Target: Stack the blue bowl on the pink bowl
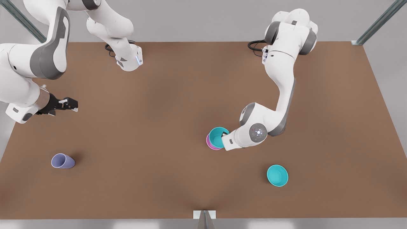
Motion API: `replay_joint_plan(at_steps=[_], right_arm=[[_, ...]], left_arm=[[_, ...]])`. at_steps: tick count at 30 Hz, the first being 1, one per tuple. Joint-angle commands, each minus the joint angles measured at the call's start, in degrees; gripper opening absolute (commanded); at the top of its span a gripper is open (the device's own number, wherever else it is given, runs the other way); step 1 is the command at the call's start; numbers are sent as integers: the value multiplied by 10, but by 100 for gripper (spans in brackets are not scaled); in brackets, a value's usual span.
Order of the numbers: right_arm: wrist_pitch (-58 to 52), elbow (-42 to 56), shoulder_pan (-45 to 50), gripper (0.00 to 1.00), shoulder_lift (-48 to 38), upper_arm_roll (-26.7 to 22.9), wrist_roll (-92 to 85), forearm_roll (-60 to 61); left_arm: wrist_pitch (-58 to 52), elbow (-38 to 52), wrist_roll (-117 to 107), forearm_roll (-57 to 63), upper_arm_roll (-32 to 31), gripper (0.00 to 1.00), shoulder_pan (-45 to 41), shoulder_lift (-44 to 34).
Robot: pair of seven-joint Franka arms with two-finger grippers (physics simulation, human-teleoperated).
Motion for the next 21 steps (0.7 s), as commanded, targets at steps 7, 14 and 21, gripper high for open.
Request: replay_joint_plan(at_steps=[7,14,21], right_arm=[[5,-4,0,100,-1,0,-32,2],[5,-4,0,100,-1,0,-33,2],[7,-9,0,100,0,0,-33,2]], left_arm=[[-10,3,-297,-14,-10,21,-1,44],[-10,3,-297,-14,-10,21,1,59],[-54,5,-290,-7,-11,100,24,30]])
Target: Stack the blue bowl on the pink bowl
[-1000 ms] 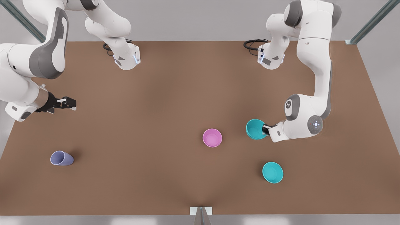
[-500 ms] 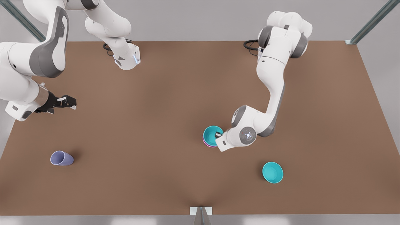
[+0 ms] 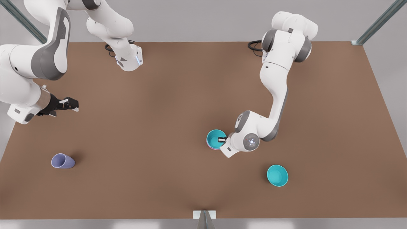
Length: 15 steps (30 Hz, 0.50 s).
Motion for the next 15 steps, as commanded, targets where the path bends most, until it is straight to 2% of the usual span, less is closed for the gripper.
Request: replay_joint_plan(at_steps=[1,2,3,5,7,8,9,10,15], right_arm=[[1,0,0,100,-1,0,-10,0],[4,-4,-1,100,-1,-1,-10,0],[4,-4,-1,100,-1,-1,-10,0],[5,-5,-1,100,-1,-1,-10,1],[5,-4,-1,100,-1,-1,-10,0],[5,-4,-1,100,-2,-1,-10,0],[5,-4,-1,100,-2,-1,-10,0],[5,-5,-1,100,-2,-1,-10,0],[5,-5,-1,100,-2,-1,-10,1]], left_arm=[[-113,14,-79,45,2,100,39,-47],[-223,53,-67,138,2,100,59,-85],[-255,60,-58,184,2,100,58,-113],[-343,59,12,198,3,100,92,-191],[-360,55,106,261,0,100,119,-255],[-348,9,160,273,-42,100,167,-300],[-298,-81,161,269,-44,100,175,-366],[-274,-108,159,252,-43,100,175,-390],[-288,-92,160,250,-39,100,189,-383]])
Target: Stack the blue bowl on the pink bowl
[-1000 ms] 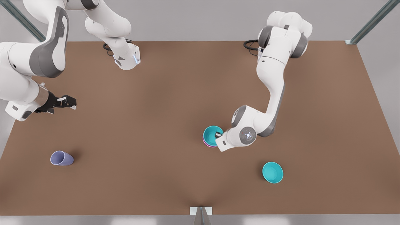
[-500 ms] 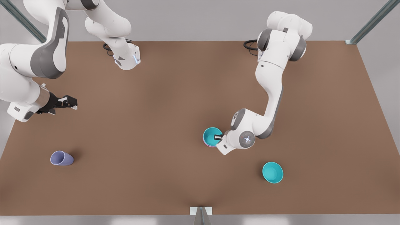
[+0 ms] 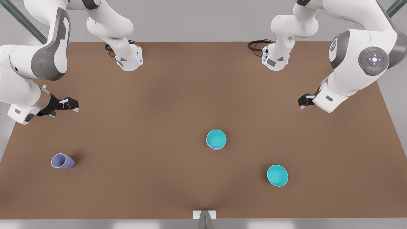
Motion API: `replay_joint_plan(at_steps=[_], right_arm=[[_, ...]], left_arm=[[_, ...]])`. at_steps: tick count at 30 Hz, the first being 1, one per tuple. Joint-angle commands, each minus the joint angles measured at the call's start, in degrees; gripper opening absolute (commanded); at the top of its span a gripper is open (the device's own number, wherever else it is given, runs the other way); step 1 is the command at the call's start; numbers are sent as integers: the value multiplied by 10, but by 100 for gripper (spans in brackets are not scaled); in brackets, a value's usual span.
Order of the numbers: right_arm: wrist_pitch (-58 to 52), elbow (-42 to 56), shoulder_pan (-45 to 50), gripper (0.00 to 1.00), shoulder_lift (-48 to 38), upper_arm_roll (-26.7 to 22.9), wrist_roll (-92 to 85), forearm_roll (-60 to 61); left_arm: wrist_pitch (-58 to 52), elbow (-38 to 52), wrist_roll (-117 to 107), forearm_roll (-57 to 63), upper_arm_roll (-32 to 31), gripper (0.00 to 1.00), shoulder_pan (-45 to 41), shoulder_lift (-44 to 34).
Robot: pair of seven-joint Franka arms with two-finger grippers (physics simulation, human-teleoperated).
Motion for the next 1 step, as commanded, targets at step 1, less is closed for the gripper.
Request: replay_joint_plan(at_steps=[1], right_arm=[[0,0,0,100,0,0,-5,0]], left_arm=[[-25,0,98,6,0,100,0,-1]])
